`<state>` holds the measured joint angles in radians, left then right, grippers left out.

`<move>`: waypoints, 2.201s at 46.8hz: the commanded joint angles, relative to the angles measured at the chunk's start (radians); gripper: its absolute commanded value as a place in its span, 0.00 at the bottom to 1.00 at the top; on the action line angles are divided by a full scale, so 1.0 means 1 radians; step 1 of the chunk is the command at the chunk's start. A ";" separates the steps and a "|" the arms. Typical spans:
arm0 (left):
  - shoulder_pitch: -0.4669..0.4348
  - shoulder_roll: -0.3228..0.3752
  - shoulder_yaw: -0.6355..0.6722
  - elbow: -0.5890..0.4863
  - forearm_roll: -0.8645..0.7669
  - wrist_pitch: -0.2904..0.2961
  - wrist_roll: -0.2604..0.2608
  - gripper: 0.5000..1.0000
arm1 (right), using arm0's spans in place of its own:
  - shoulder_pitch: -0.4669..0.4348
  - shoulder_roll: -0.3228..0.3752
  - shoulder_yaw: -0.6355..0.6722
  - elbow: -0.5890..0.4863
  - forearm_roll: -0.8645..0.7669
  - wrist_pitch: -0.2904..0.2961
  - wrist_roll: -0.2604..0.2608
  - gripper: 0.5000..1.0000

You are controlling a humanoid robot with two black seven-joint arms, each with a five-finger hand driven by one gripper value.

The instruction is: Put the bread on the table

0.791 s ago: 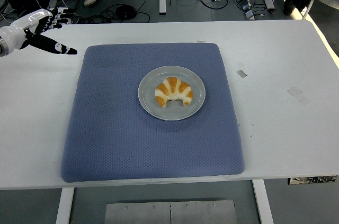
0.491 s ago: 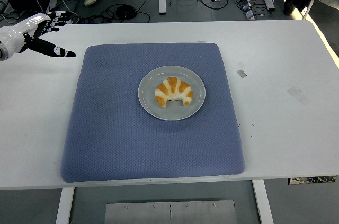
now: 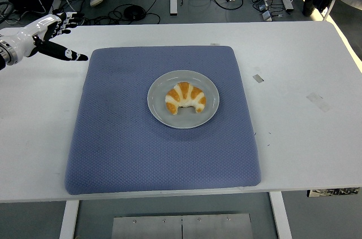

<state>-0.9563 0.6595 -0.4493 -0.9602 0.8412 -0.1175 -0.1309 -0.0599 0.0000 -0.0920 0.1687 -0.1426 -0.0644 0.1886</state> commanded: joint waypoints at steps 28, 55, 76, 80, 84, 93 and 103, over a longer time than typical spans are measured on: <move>-0.002 -0.017 0.011 0.001 -0.001 -0.005 -0.058 0.98 | 0.000 0.000 0.000 0.000 0.000 0.000 0.000 1.00; -0.012 -0.018 0.012 0.001 0.001 -0.008 -0.058 0.98 | 0.000 0.000 0.000 0.000 0.000 0.000 0.000 1.00; -0.027 -0.103 0.017 0.001 0.013 -0.025 -0.055 0.98 | 0.000 0.000 0.000 0.000 0.000 0.000 0.000 1.00; -0.045 -0.127 0.038 0.005 0.015 -0.025 -0.056 0.98 | 0.000 0.000 0.000 0.000 0.000 0.000 0.000 1.00; -0.085 -0.149 0.092 0.018 0.015 -0.025 -0.056 0.98 | 0.000 0.000 0.000 0.000 0.000 0.000 0.000 1.00; -0.154 -0.176 0.159 0.035 0.013 -0.025 -0.056 0.98 | 0.000 0.000 0.000 0.000 0.000 0.000 0.000 1.00; -0.179 -0.233 0.162 0.037 0.016 -0.025 -0.055 0.97 | 0.000 0.000 0.000 0.000 0.000 0.000 0.000 1.00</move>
<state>-1.1299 0.4409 -0.2879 -0.9232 0.8547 -0.1435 -0.1872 -0.0598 0.0000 -0.0920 0.1688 -0.1426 -0.0644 0.1887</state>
